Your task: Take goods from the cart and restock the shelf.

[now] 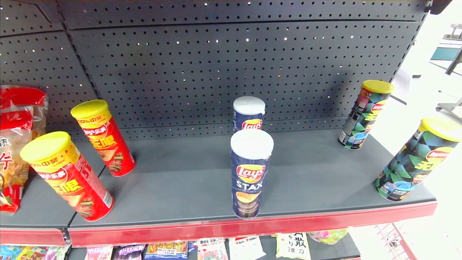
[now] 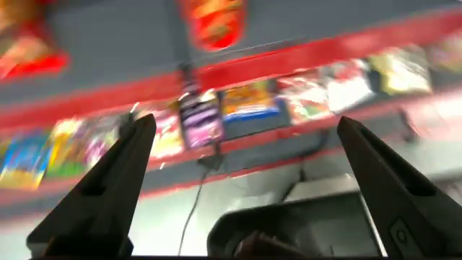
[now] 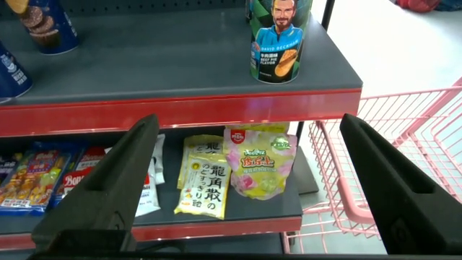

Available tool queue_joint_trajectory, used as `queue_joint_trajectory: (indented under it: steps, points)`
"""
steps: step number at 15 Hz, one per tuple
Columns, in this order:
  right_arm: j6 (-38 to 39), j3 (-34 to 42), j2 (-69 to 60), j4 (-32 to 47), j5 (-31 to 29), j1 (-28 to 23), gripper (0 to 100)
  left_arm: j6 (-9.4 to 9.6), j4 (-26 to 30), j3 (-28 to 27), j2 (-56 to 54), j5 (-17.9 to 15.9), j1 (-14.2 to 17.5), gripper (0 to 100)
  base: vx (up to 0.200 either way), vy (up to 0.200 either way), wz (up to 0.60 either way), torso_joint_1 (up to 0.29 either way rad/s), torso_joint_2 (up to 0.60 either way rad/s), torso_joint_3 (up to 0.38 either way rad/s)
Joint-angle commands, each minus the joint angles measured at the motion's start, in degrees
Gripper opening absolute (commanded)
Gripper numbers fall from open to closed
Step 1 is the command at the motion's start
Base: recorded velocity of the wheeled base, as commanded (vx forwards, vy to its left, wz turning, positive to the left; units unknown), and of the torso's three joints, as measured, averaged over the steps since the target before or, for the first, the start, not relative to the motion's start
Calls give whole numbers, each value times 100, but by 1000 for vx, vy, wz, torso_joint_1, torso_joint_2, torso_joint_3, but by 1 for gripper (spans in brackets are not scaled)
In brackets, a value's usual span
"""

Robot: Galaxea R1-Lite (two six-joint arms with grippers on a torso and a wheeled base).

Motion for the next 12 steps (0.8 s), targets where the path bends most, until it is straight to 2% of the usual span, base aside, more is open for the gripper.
queue_joint_trajectory:
  steps: [1,2,3,4,5,7,8,9,10,11,12]
  points:
    - [0,0,-3,-4,-13,0,100,-283,251,76,-368,24,1674,100,0,0,0,0,0,0]
    - [9,0,-3,-4,-22,0,100,-318,409,129,-368,15,2395,100,0,0,0,0,0,0]
    - [9,0,-3,-4,-22,0,100,-309,435,296,-508,-108,2764,100,0,0,0,0,0,0]
    - [9,0,-3,5,-22,0,100,-283,356,393,-772,-319,2782,100,0,0,0,0,0,0]
    - [9,0,-29,-4,-22,9,100,-19,75,568,-1273,-644,2624,100,0,0,0,0,0,0]
    - [9,0,-29,-4,-22,9,100,403,-505,1166,-2091,-847,2369,100,0,0,0,0,0,0]
    - [9,0,-29,-4,-31,9,100,552,-821,1482,-2337,-899,2430,100,0,0,0,0,0,0]
    - [9,0,-29,-4,-22,9,100,526,-1138,1746,-2363,-917,2448,100,0,0,0,0,0,0]
    - [9,0,-29,-4,-22,9,100,526,-2307,2414,-2363,-1058,2448,100,0,0,0,0,0,0]
    - [9,0,-29,-4,-22,9,100,561,-2711,2660,-2363,-1119,2448,100,0,0,0,0,0,0]
    - [9,0,-29,-4,-31,9,100,904,-4381,3750,-2363,-1427,2448,100,0,0,0,0,0,0]
